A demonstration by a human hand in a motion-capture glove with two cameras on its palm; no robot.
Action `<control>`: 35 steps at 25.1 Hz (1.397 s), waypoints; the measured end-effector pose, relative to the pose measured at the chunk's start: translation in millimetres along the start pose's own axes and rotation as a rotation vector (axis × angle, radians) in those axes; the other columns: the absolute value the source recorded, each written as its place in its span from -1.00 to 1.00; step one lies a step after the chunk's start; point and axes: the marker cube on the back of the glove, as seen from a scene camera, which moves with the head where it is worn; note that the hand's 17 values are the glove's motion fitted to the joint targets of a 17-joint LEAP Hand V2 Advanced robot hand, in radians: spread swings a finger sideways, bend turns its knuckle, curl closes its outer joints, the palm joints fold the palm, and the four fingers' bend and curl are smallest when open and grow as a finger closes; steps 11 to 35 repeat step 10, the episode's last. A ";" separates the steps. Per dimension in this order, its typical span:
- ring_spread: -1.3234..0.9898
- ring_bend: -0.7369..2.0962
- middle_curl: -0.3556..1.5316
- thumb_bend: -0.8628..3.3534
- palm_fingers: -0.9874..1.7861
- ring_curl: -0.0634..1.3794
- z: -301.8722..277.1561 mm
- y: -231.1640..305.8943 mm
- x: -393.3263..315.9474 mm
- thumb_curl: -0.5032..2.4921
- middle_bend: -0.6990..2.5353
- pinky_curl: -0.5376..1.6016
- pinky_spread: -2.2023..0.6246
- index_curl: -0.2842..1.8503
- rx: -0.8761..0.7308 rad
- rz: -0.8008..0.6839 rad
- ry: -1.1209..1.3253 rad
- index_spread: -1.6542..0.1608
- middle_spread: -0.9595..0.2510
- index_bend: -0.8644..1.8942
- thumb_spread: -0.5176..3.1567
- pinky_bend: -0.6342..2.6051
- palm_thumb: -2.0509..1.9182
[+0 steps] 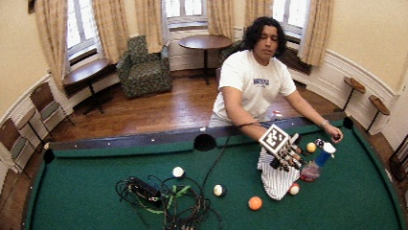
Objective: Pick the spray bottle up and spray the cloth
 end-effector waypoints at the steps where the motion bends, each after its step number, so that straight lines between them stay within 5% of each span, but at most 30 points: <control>1: 0.04 -0.19 -0.26 -0.62 -0.07 -0.45 -4.4 8.7 -2.1 -0.34 -0.45 -0.14 0.71 -0.45 -0.008 -0.012 0.036 0.32 0.26 -0.30 -0.26 -0.31 0.28; 10: 0.06 -0.18 -0.27 -0.61 -0.07 -0.45 -45.3 69.9 -10.6 -0.38 -0.45 -0.15 0.72 -0.49 -0.056 -0.097 0.319 0.32 0.30 -0.29 -0.24 -0.31 0.25; 35: 0.06 -0.18 -0.27 -0.61 -0.07 -0.45 -45.3 69.9 -10.6 -0.38 -0.45 -0.15 0.72 -0.49 -0.056 -0.097 0.319 0.32 0.30 -0.29 -0.24 -0.31 0.25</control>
